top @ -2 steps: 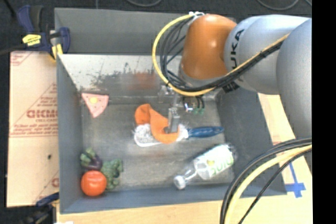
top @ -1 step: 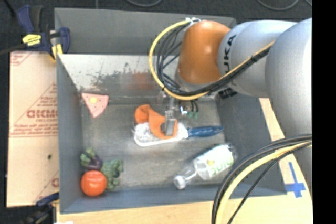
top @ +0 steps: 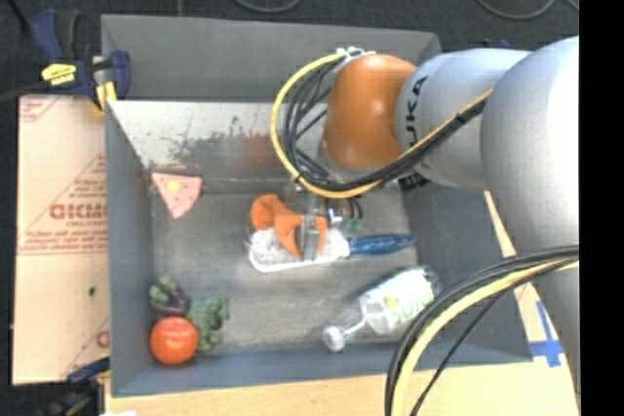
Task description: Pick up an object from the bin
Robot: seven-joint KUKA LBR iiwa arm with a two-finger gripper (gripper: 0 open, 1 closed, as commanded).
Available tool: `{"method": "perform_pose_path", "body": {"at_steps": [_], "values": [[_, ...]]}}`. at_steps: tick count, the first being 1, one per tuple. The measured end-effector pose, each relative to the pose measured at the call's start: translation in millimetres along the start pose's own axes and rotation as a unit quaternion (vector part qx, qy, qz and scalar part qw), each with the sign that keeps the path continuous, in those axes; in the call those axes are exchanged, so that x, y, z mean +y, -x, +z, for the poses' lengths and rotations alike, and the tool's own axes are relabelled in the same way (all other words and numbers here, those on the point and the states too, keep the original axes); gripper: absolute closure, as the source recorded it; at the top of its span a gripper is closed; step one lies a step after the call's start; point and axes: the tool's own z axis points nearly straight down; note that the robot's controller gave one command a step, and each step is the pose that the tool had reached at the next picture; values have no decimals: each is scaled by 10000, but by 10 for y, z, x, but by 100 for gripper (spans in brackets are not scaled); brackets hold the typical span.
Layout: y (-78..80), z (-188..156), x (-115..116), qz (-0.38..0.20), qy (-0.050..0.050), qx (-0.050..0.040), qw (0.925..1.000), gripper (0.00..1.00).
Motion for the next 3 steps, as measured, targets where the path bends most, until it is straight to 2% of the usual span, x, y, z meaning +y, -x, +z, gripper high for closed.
{"method": "perform_pose_path", "body": {"at_steps": [1, 2, 3], "values": [[25, 66, 118, 248, 4, -43, 9997, 0], [-65, 94, 315, 281, -18, -70, 9996, 100], [-65, 95, 315, 282, -17, -70, 9996, 100]]}}
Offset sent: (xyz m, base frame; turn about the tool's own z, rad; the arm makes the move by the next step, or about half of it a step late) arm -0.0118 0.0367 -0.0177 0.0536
